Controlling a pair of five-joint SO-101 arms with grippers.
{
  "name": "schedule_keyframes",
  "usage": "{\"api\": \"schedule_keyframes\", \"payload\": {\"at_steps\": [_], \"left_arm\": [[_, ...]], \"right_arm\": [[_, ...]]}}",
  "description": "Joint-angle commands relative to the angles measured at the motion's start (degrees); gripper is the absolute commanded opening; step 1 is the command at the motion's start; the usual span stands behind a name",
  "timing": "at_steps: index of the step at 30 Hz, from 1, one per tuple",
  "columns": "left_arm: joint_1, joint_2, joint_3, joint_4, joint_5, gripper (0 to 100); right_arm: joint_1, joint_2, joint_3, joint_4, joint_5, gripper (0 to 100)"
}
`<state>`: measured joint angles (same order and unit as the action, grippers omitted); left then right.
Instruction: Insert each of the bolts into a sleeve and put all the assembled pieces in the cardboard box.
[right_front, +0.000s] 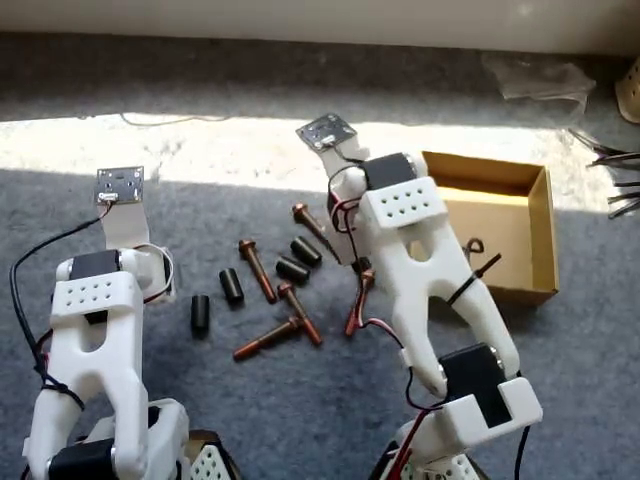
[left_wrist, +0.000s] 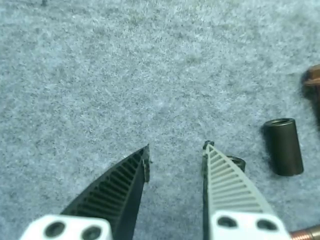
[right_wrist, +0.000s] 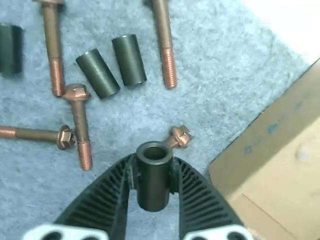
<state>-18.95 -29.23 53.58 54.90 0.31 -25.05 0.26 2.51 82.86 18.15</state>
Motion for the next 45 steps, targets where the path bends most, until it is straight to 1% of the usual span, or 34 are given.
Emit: {"api": "schedule_keyframes", "payload": {"at_steps": [1, 7, 11, 14, 16, 17, 20, 25, 27, 29, 31, 34, 36, 38, 40, 42, 45], "left_arm": [[0.0, -0.1, -0.4, -0.7, 0.2, 17], [2.7, -0.1, -0.3, -0.6, 0.2, 17], [2.7, -0.1, -0.3, -0.6, 0.2, 17], [2.9, -0.1, -0.3, -0.6, 0.2, 17], [4.4, -0.1, -0.3, -0.4, 0.0, 17], [5.3, -0.1, -0.4, 0.4, -0.7, 17], [8.6, -0.1, -0.7, 2.3, -6.3, 17], [12.7, -0.1, -2.5, 2.9, -7.2, 17], [14.6, 0.0, -4.8, 4.8, -9.5, 17], [16.0, 0.4, -8.3, 8.4, -11.8, 17], [16.3, 0.4, -11.5, 11.3, -8.6, 17], [16.7, 0.5, -15.5, 13.0, -1.8, 17], [19.2, 0.5, -16.4, 13.2, 4.1, 17], [23.0, 0.5, -16.7, 12.9, 8.5, 17], [26.0, 0.5, -16.7, 12.8, 13.0, 17], [27.8, 0.5, -16.5, 10.8, 18.6, 17], [29.1, 0.5, -16.0, 7.9, 24.6, 17]], "right_arm": [[0.5, -7.9, -1.0, 0.1, 2.8, 0.4], [0.5, -20.7, 0.6, 0.1, 2.8, 0.4], [0.5, -26.3, 8.0, -0.5, 2.8, 0.4], [0.7, -30.5, 13.8, -3.7, 2.8, 0.4], [0.6, -34.0, 17.4, -6.3, 2.8, 0.4], [0.5, -35.9, 19.0, -7.3, 2.8, 0.4], [0.8, -42.6, 23.1, -9.5, 2.8, 0.4], [2.9, -50.7, 31.0, -13.3, 2.8, 0.4], [4.4, -52.9, 34.4, -15.6, 2.7, 0.4], [5.2, -54.8, 37.8, -18.0, 0.3, 0.4], [6.0, -56.1, 40.5, -20.0, -3.9, 0.4], [6.2, -56.9, 43.4, -22.4, -7.6, 0.4], [6.0, -56.8, 45.2, -24.0, -9.9, 0.4], [6.0, -56.8, 47.3, -25.7, -12.2, 0.4], [6.0, -56.8, 49.5, -27.5, -13.1, 0.4], [6.0, -57.0, 51.2, -28.4, -13.1, 0.4], [6.0, -57.3, 52.9, -28.6, -13.3, 0.4]]}}
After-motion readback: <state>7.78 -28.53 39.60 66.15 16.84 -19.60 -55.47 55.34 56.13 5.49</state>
